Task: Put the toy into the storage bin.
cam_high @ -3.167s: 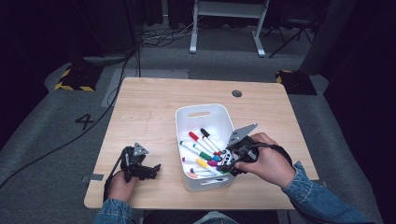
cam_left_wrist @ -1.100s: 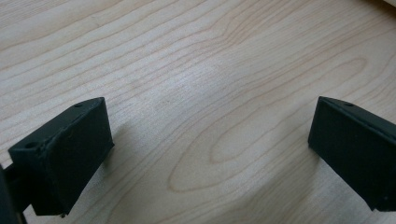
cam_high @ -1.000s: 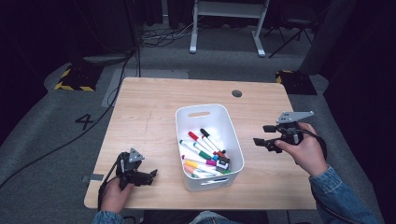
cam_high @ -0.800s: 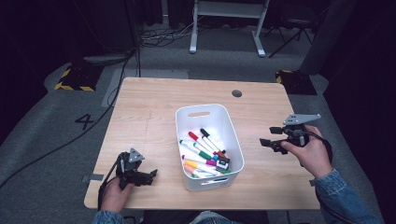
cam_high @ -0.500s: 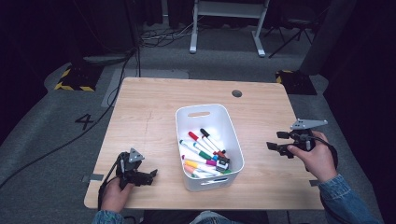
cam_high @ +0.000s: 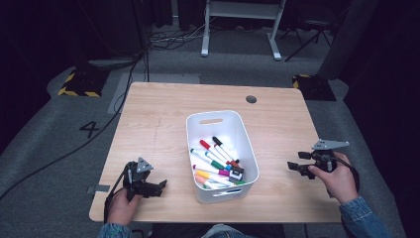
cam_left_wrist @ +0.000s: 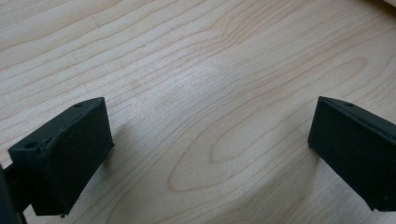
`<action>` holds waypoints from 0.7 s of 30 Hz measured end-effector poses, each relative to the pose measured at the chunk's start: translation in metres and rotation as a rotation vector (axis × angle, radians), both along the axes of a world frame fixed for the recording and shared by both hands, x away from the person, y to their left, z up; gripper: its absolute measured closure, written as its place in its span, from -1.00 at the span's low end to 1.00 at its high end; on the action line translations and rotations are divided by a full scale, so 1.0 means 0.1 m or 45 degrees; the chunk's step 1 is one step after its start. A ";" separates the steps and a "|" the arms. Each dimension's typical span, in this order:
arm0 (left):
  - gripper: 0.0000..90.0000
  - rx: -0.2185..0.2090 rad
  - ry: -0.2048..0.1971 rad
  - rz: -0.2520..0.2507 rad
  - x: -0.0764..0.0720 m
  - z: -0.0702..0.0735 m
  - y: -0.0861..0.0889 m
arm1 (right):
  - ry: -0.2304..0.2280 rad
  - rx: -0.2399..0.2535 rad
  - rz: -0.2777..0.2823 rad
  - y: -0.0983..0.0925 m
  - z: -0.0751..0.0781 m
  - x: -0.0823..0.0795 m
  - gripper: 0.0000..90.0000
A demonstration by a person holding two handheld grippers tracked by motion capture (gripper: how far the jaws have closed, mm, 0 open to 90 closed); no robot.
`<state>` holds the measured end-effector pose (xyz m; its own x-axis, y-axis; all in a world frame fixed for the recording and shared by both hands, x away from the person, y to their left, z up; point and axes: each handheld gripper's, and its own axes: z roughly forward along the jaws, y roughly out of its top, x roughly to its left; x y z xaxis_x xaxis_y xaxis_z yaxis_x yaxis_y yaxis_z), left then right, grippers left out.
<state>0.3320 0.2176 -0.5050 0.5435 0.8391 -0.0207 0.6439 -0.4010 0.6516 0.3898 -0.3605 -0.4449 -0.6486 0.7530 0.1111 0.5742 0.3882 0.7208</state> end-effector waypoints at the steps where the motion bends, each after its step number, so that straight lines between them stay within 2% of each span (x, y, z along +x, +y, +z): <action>1: -1.00 -0.002 0.001 -0.001 0.00 0.00 0.00 | 0.002 0.002 -0.011 -0.01 -0.03 -0.01 -0.39; 8: -1.00 0.002 0.000 -0.001 0.00 0.00 0.00 | -0.006 -0.016 -0.042 -0.05 -0.26 -0.10 -0.39; 13: -1.00 0.002 0.000 -0.001 0.00 0.00 0.00 | -0.044 -0.029 -0.050 -0.05 -0.38 -0.15 -0.39; 18: -1.00 0.001 0.000 -0.001 0.00 0.00 0.00 | -0.044 -0.052 -0.058 -0.06 -0.50 -0.19 -0.40; 21: -1.00 0.002 0.000 -0.001 0.00 0.00 0.00 | -0.071 -0.063 -0.054 -0.06 -0.55 -0.20 -0.50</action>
<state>0.3322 0.2177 -0.5049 0.5441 0.8388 -0.0192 0.6434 -0.4024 0.6513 0.3698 -0.3669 -0.5001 -0.6200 0.7837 0.0375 0.5503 0.4004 0.7327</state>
